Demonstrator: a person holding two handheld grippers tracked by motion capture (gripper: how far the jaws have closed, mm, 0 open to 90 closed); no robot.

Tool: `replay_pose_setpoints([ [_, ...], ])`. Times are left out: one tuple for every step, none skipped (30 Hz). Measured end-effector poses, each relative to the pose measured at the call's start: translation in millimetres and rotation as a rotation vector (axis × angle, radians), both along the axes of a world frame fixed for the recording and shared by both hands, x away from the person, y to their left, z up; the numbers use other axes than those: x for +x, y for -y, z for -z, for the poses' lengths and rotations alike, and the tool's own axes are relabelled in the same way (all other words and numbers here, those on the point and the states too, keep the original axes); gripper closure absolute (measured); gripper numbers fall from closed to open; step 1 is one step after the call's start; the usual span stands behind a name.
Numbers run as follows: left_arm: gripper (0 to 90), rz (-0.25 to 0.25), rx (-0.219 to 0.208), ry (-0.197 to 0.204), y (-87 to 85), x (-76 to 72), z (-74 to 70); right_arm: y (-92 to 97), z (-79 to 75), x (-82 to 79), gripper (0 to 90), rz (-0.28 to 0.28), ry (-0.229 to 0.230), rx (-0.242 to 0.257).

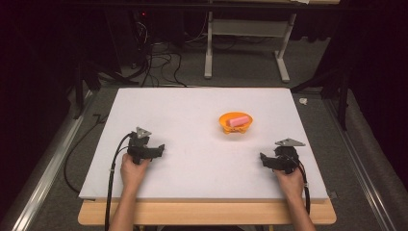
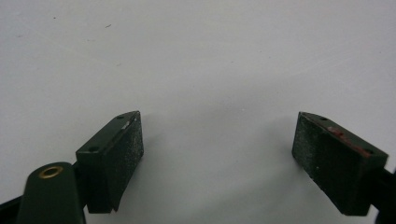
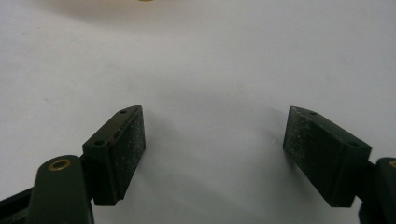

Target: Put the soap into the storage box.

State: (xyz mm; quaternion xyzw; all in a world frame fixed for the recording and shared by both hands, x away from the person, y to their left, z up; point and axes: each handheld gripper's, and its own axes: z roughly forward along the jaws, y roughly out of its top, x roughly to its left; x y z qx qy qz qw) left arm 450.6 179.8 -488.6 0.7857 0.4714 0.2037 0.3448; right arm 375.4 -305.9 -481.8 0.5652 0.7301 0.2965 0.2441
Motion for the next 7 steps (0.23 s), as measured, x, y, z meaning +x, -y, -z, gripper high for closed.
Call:
replay_pose_setpoints([
  [17.0,0.000,0.000,0.000,0.0,0.0,0.0,-0.1,0.1,0.0,21.4,0.000,0.000,-0.001],
  [17.0,0.000,0.000,0.000,0.0,0.0,0.0,-0.3,0.1,-0.2,21.3,-0.001,0.001,-0.001],
  [16.9,-0.001,0.000,0.000,0.0,0.0,0.0,0.0,0.2,-0.2,21.3,0.000,0.001,0.001],
  [16.9,-0.002,-0.002,0.000,0.1,0.0,0.1,0.2,0.2,-0.4,21.3,0.000,0.000,0.003],
  [17.0,-0.002,-0.002,0.001,0.1,0.0,0.1,0.3,0.4,-0.3,21.3,-0.002,0.003,0.003],
  [17.0,-0.002,-0.002,0.000,0.1,0.1,0.1,0.2,0.3,-0.3,21.3,-0.001,0.001,0.005],
  [16.9,-0.003,-0.003,0.000,0.1,0.0,0.1,0.3,0.3,-0.3,21.2,0.000,0.001,0.008],
])
